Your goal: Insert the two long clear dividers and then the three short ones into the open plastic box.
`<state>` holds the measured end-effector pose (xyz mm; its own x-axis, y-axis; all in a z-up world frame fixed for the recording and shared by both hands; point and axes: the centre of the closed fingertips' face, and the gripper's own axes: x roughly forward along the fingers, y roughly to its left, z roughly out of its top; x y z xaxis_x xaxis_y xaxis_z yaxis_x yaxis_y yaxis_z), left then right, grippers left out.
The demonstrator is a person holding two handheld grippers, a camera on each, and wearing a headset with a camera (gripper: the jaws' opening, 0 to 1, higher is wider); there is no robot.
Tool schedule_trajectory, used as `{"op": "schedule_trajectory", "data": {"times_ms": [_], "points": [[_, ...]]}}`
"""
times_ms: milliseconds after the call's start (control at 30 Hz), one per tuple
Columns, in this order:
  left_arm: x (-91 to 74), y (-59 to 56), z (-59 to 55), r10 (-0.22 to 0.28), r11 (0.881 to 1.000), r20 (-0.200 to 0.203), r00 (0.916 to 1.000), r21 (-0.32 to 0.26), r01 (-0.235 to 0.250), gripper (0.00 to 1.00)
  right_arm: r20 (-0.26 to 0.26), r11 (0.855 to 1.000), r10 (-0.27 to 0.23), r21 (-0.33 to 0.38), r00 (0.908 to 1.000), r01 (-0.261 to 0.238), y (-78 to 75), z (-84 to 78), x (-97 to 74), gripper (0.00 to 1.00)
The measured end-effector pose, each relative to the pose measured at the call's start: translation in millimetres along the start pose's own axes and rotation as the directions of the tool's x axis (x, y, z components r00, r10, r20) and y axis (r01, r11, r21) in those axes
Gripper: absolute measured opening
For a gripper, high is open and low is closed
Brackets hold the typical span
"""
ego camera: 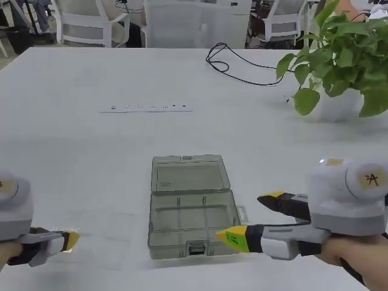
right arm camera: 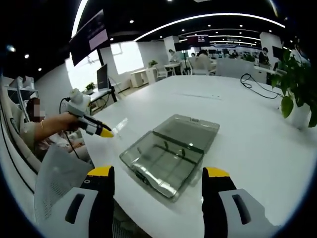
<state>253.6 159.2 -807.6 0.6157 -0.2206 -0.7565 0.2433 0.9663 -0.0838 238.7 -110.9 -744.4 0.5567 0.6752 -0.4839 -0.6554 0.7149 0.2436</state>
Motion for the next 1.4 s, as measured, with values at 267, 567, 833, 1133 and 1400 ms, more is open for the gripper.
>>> {"op": "schedule_trajectory", "data": {"times_ms": [267, 567, 833, 1133, 1400], "points": [[-16.0, -36.3, 20.6, -0.066, 0.997, 0.107, 0.9921, -0.035, 0.07, 0.3, 0.078, 0.997, 0.024, 0.076, 0.9967, -0.03, 16.5, 20.1, 14.6, 0.56], [-22.6, -77.6, 33.5, -0.126, 0.991, 0.225, 0.9661, -0.01, 0.132, 0.3, 0.134, 0.991, 0.041, 0.12, 0.9902, -0.057, 32.2, 32.0, 25.5, 0.48], [-31.2, -115.6, 52.2, -0.198, 0.98, 0.336, 0.9209, 0.037, 0.197, 0.3, 0.2, 0.983, 0.067, 0.154, 0.9776, -0.099, 45.5, 40.6, 32.8, 0.4], [-39.8, -149.1, 61.3, -0.263, 0.965, 0.394, 0.8804, 0.089, 0.248, 0.3, 0.286, 0.964, 0.086, 0.217, 0.9542, -0.152, 55.2, 52.1, 36.8, 0.33], [-43.5, -168.6, 62.8, -0.319, 0.948, 0.412, 0.8537, 0.12, 0.296, 0.3, 0.323, 0.949, 0.096, 0.256, 0.9414, -0.184, 60.3, 55.3, 40.5, 0.26]]}}
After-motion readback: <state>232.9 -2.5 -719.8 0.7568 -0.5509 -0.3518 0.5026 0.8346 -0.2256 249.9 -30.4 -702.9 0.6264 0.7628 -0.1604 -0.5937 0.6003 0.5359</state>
